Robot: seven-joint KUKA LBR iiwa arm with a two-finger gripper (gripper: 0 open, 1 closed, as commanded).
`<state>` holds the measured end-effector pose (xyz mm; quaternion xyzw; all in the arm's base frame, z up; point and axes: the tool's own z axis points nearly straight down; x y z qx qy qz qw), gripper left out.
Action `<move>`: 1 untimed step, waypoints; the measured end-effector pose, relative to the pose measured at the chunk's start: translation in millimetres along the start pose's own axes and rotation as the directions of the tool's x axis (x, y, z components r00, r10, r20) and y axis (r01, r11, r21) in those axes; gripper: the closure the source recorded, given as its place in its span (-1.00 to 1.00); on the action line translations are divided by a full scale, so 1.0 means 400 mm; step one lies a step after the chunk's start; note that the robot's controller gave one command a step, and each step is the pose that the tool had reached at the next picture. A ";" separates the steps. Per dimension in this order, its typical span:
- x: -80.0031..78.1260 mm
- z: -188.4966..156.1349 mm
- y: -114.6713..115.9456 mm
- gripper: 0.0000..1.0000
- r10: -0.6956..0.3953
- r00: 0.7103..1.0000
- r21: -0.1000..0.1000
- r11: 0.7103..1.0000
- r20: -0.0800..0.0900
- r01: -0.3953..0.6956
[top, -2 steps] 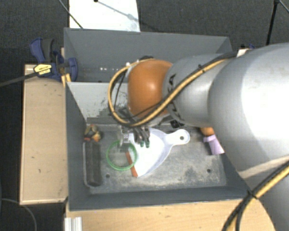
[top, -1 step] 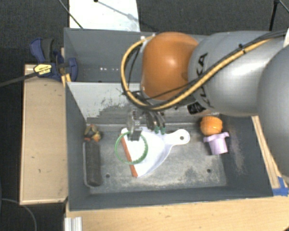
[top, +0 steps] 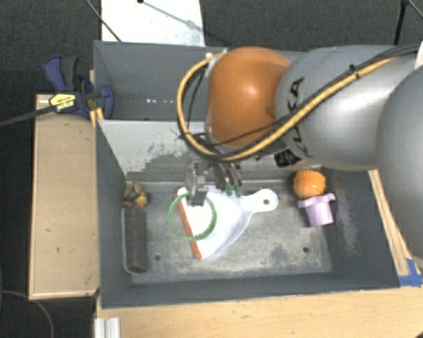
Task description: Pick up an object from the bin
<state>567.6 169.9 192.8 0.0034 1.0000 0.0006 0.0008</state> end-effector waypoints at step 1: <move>0.002 -0.077 -0.013 1.00 -0.069 0.998 0.002 0.998 -0.005 0.069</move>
Offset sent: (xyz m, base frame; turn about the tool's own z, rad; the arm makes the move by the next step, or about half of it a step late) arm 0.0071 -0.0287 0.1122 -0.2269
